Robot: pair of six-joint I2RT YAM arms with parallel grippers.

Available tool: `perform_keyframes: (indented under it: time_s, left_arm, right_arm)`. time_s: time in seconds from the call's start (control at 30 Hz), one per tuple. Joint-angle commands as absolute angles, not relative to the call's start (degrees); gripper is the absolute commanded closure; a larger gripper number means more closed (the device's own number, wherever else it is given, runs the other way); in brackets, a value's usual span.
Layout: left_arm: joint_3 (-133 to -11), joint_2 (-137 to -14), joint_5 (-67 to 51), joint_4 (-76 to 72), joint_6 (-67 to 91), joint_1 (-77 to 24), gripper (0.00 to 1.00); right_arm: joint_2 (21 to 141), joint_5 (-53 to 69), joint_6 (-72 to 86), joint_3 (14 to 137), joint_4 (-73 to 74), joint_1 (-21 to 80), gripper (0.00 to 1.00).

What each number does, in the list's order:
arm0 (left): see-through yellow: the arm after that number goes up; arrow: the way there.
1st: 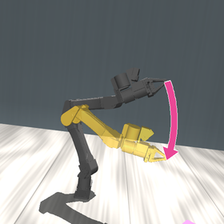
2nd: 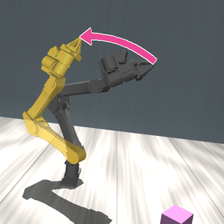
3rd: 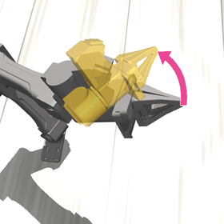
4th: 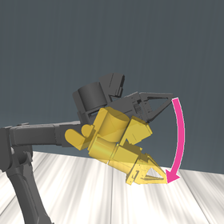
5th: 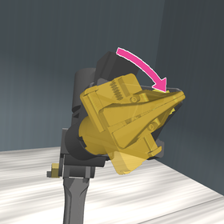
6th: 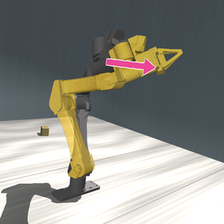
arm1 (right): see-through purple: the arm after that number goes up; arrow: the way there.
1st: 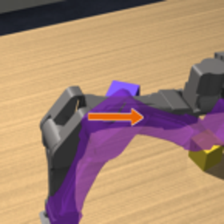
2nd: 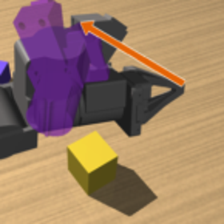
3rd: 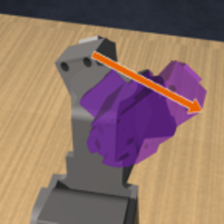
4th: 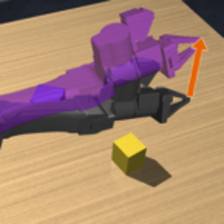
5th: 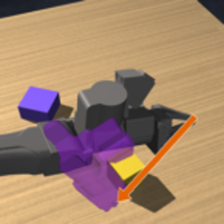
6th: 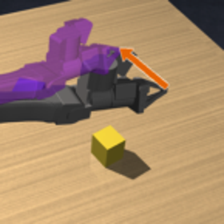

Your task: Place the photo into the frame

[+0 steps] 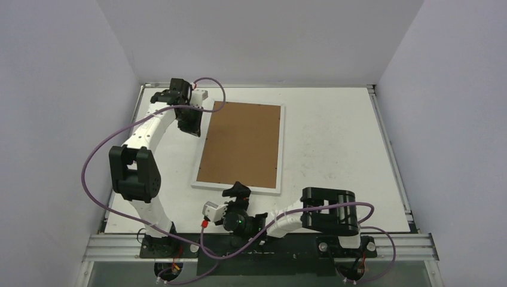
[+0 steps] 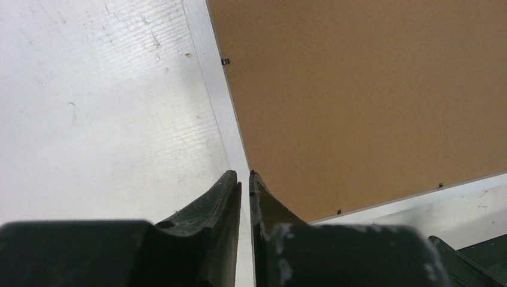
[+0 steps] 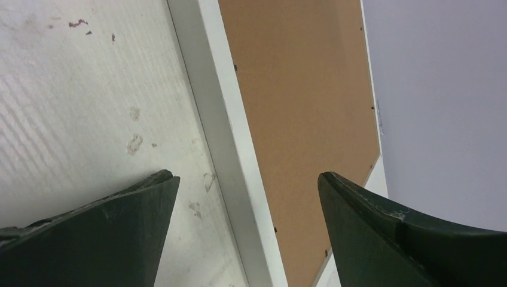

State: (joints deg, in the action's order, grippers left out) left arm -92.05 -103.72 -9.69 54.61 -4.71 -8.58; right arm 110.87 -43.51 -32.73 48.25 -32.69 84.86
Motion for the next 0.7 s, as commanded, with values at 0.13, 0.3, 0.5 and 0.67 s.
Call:
perform_keyframes:
  time_s: [0.13,0.3,0.5,0.67]
  left_arm:
    - [-86.30,-104.93,-13.04,48.78,-2.75,-7.89,0.66]
    - [-85.34,-108.72,-13.22,45.42,-2.13,-7.36,0.62]
    - [-83.72,-112.11,-11.75,42.53,-2.60,-7.04,0.61]
    - [-82.02,-113.93,-11.27,40.82,-3.69,-6.53,0.60]
  right_arm:
    - [94.97,-39.91,-21.09,42.21,-27.96,84.57,0.10]
    - [93.12,-40.65,-18.76,39.31,-27.64,84.68,0.10]
    - [92.22,-40.74,-16.62,38.42,-27.31,84.57,0.10]
    - [92.02,-40.52,-14.70,38.32,-26.61,84.13,0.10]
